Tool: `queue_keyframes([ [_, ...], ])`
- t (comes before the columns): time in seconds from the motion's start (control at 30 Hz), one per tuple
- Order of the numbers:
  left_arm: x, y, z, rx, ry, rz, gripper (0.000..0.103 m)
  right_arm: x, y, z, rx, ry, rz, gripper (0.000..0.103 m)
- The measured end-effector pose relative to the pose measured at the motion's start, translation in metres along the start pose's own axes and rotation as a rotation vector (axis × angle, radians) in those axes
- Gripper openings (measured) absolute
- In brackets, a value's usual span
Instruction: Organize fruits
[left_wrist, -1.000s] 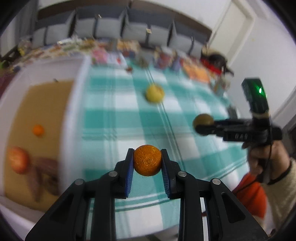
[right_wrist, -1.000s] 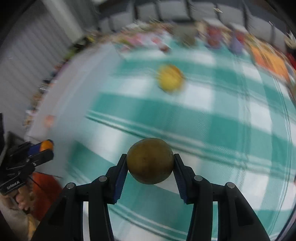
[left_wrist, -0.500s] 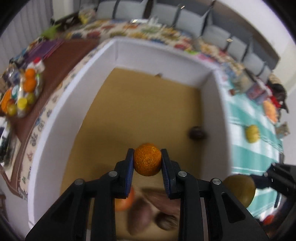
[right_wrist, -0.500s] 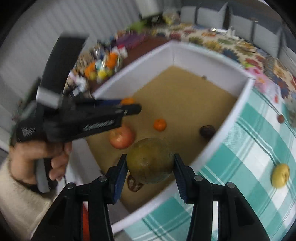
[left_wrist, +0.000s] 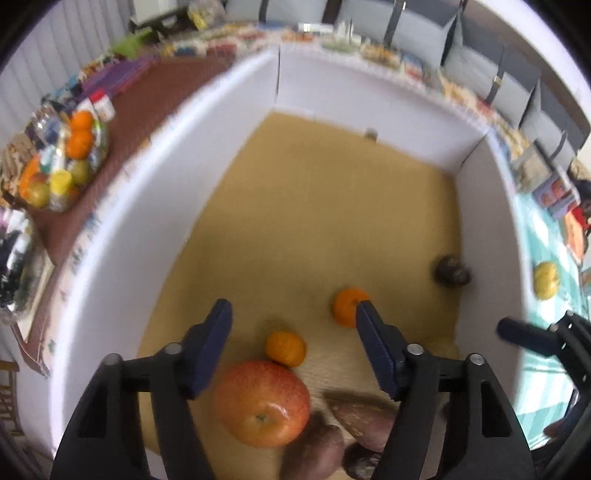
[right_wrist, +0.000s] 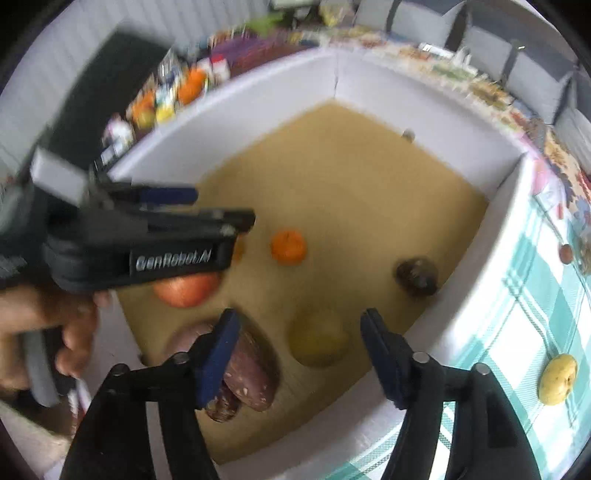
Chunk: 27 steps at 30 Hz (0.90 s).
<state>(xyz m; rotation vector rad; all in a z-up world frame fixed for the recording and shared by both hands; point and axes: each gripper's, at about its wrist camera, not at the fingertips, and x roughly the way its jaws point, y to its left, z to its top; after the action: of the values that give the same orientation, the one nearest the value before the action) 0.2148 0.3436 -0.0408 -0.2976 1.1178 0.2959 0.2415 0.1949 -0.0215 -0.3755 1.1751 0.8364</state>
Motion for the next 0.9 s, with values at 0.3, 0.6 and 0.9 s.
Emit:
queue_keyframes([
  [0.3,-0.114,-0.078,-0.055,0.082,-0.25,-0.196,0.086,-0.116,-0.076,-0.103,0.113,-0.29,-0.152,0.103],
  [0.6,-0.088,-0.229,-0.18,0.312,-0.165,-0.34,0.089,-0.095,-0.198,-0.325,0.46,-0.183,-0.419,0.103],
  [0.9,0.012,-0.29,-0.218,0.38,-0.129,-0.195,0.089,-0.104,-0.225,-0.401,0.597,-0.223,-0.482,0.103],
])
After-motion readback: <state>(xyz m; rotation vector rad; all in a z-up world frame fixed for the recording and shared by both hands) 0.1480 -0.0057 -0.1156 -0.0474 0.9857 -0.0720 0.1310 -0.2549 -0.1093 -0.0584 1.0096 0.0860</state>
